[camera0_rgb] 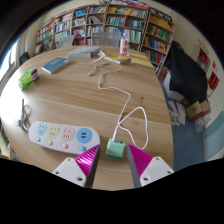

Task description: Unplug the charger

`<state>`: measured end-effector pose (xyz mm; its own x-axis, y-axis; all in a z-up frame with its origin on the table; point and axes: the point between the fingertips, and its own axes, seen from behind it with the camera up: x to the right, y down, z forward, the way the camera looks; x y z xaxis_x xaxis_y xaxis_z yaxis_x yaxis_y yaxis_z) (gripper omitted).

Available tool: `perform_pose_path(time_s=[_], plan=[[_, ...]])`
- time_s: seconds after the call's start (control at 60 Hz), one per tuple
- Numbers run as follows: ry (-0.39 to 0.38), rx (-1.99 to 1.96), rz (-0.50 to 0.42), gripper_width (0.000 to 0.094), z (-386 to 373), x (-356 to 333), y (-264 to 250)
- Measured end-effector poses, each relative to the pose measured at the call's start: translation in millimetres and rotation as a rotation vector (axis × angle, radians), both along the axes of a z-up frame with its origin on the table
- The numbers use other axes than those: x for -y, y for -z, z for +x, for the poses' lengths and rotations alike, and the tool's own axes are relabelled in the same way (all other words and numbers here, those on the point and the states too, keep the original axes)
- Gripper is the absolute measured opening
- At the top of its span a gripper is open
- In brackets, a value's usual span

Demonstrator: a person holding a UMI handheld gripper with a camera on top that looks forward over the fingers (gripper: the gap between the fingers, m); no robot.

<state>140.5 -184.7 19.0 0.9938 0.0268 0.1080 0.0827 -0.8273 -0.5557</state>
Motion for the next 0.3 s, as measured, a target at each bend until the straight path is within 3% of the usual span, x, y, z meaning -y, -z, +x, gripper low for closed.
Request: perform_pose_path(time_s=[0.067,0.117,0.3], plan=[[-0.013,-0.007,-0.024,0.0757,-2,2,5],[-0.006,0.007,-0.031,0.0849,2,5,2],[0.064,0.003,0.014,0.0849,-1,30,-39]])
